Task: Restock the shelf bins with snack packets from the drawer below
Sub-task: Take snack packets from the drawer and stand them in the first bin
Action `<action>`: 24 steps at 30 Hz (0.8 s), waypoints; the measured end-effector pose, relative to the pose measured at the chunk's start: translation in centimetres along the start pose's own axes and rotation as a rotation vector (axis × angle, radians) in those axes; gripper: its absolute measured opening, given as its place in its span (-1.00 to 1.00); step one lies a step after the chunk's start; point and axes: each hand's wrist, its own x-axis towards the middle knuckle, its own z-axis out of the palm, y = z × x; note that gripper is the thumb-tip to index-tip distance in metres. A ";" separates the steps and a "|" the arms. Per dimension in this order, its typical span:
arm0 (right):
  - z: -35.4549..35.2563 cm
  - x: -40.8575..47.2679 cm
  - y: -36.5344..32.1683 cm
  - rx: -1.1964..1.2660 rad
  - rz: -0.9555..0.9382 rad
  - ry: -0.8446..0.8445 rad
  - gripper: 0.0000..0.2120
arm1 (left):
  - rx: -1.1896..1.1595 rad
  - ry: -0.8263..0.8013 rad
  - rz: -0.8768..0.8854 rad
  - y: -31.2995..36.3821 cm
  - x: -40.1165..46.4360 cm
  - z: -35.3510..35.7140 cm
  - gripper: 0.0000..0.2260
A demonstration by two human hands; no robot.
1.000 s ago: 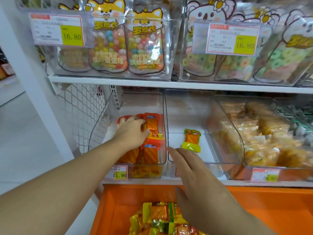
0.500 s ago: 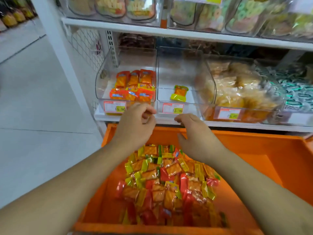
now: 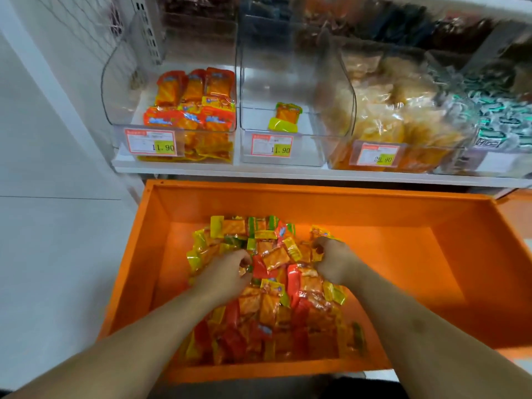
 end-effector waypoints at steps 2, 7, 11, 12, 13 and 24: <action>1.8 1.2 0.8 -0.007 0.020 -0.039 -0.58 | -0.001 -0.018 0.008 0.1 2.0 1.1 -0.70; 5.9 3.3 2.6 -0.033 -0.017 -0.169 -0.49 | -0.010 -0.080 0.043 0.8 6.7 4.5 -0.53; 7.3 3.7 2.6 -0.178 -0.066 -0.120 -0.36 | 0.100 -0.090 0.012 1.3 9.2 7.1 -0.37; 7.6 3.8 2.7 -0.203 -0.067 -0.112 -0.33 | 0.102 -0.075 -0.017 1.3 9.6 7.6 -0.38; 7.9 3.9 2.7 -0.222 -0.064 -0.109 -0.30 | 0.090 -0.057 -0.044 1.2 9.8 8.1 -0.42; 6.8 4.4 3.2 0.021 0.090 -0.073 -0.70 | -0.104 -0.055 -0.120 1.3 8.1 6.8 -0.77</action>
